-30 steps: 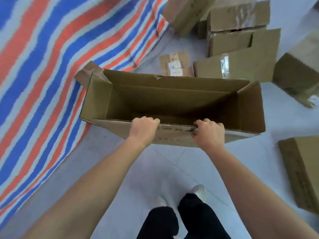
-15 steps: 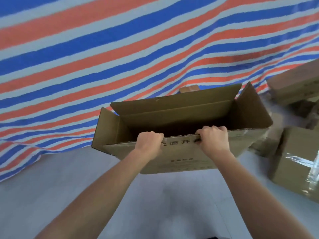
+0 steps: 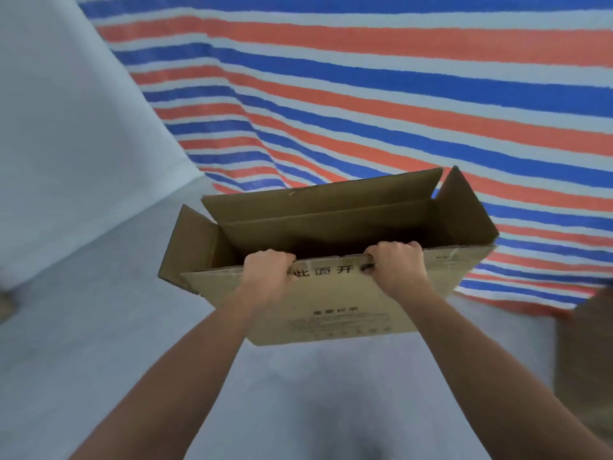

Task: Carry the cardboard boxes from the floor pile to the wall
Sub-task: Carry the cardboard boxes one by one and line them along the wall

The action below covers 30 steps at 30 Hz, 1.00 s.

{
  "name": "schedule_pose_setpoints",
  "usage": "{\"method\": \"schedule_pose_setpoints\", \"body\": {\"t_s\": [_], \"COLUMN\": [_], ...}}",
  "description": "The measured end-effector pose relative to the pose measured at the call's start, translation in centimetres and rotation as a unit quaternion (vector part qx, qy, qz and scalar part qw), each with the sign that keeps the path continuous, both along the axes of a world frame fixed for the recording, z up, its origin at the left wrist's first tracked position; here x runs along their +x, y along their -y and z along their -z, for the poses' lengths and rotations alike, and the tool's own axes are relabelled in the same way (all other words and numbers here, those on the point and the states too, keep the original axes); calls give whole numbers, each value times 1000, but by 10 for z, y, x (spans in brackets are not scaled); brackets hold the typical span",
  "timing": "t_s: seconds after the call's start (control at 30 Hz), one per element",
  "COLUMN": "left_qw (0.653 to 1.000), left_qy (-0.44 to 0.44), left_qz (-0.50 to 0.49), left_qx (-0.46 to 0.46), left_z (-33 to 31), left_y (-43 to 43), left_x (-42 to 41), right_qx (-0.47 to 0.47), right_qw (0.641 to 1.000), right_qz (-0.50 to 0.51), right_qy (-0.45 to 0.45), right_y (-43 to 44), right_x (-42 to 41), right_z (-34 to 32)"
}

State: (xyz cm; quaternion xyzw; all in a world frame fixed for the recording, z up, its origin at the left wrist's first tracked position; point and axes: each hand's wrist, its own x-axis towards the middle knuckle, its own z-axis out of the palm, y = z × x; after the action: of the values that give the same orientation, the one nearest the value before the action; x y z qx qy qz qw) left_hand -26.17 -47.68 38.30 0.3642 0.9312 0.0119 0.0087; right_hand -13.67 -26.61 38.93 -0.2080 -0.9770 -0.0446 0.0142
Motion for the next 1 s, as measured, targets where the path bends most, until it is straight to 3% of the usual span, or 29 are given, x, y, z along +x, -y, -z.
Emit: {"method": "schedule_pose_setpoints", "body": {"t_s": [0.33, 0.7, 0.83, 1.0], "left_qw": [978, 881, 860, 863], "left_qy": [-32, -59, -56, -36], "left_qz": [-202, -469, -507, -503], "left_qx": [-50, -41, -29, -30], "left_z": [13, -1, 19, 21], "left_y": [106, 347, 436, 525], "left_x": [-175, -296, -342, -425], "right_qx": [-44, -86, -81, -77], "right_qw": [977, 887, 863, 856], "right_qz": [-206, -453, -499, -511], "right_qy": [-29, -18, -3, 19], "right_y": [72, 329, 424, 512], "right_x": [-270, -511, -577, -660], "right_z": [37, 12, 26, 22]}}
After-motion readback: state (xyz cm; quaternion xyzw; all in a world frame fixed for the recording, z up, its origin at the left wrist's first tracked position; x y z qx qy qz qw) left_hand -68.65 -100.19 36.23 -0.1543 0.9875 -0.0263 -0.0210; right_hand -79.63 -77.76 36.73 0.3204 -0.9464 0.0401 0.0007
